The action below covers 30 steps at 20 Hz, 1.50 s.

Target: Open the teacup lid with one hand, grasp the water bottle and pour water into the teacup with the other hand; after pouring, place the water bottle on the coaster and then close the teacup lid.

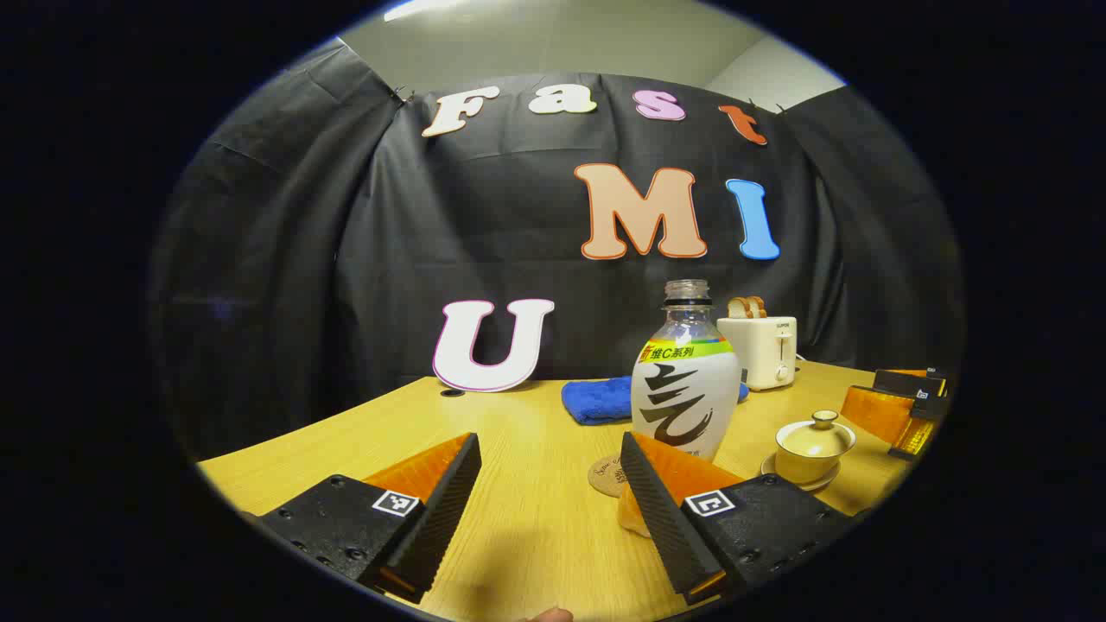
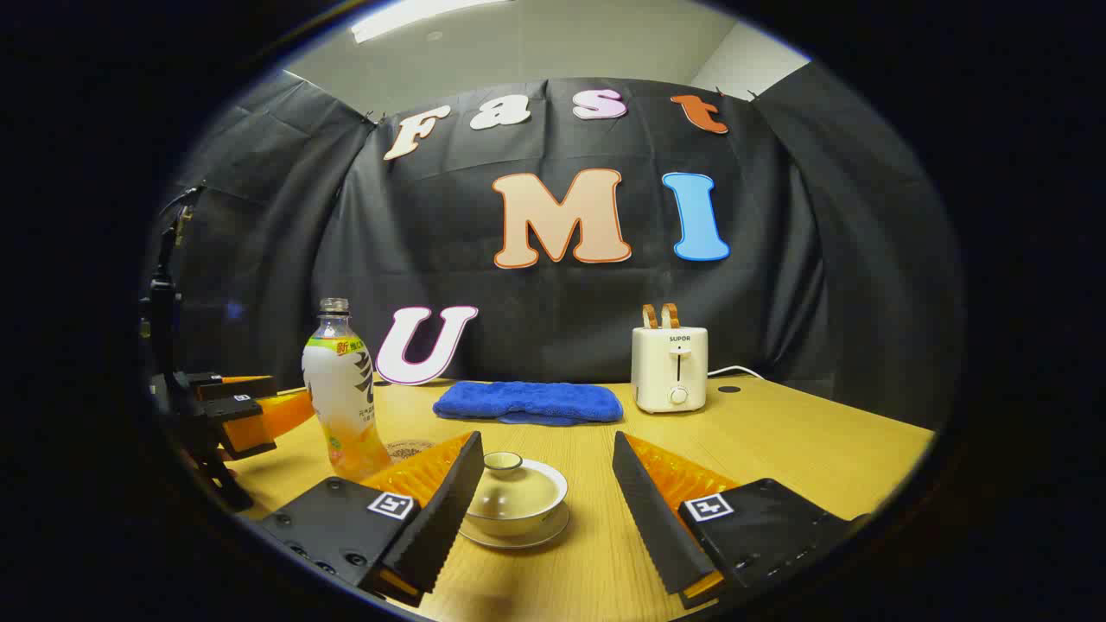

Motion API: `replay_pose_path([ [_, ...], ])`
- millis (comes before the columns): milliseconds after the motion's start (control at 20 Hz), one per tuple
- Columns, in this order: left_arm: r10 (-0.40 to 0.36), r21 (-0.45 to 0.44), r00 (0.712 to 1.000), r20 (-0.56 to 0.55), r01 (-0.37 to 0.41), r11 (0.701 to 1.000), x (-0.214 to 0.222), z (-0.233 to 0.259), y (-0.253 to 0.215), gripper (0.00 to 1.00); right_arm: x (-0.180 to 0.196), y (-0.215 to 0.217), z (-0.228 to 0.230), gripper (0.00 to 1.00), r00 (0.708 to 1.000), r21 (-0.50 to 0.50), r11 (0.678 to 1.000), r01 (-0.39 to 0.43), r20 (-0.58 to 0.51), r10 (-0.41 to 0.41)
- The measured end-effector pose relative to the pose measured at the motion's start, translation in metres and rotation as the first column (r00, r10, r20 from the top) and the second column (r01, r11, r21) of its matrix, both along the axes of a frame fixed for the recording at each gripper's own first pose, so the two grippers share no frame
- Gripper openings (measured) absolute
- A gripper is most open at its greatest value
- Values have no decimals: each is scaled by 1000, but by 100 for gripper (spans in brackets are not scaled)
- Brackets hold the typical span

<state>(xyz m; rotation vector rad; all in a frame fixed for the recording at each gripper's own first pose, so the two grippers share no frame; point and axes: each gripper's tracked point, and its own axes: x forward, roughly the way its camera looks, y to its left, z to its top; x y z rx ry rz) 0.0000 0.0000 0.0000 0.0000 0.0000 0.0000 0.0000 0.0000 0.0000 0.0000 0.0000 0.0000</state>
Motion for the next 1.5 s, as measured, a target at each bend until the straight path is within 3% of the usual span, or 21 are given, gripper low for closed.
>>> replay_pose_path([
  [1500, -12, 2, 1000, 6, 12, 1000, 3, -1, -2, 95, 2, 2, -1, 96, 1000, -1, 1000, -15, 1, 15],
])
